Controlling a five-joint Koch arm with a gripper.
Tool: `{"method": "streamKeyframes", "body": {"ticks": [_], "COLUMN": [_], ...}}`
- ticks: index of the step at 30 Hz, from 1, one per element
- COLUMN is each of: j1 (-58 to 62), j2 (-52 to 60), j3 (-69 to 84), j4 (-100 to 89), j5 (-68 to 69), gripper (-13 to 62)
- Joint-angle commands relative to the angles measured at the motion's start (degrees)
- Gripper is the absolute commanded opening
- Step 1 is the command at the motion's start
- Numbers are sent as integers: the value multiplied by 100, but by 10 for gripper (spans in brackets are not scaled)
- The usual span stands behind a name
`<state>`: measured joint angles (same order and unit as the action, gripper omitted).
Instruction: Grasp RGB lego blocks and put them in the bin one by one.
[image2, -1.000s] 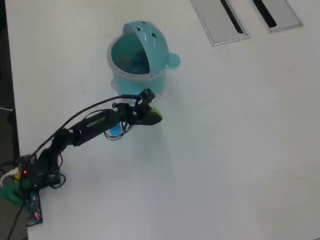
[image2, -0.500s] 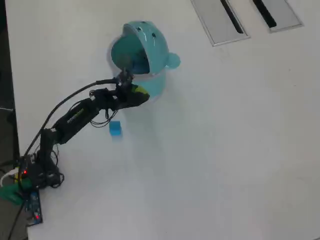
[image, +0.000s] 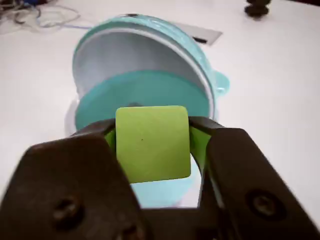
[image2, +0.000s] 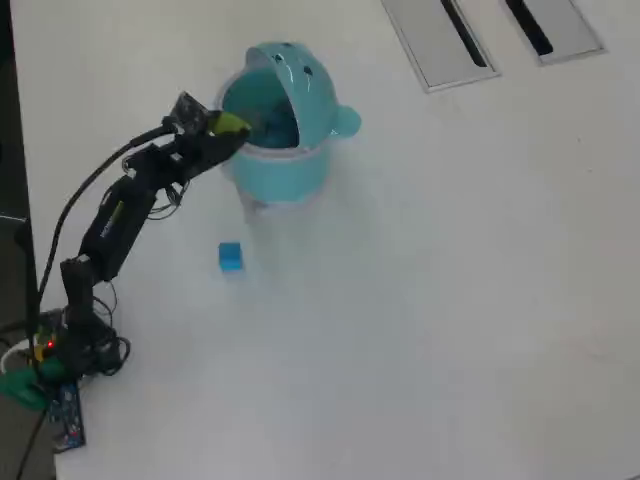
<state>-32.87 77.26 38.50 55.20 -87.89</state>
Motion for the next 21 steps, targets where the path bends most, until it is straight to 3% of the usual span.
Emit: {"method": "streamKeyframes", "body": {"ticks": [1,21], "j1": [-132,-738], "j2": [211,-1134], "j3": [-642,-1116], "j4": [-220,-2988], "j5": [79,606], "gripper": [103,103]}}
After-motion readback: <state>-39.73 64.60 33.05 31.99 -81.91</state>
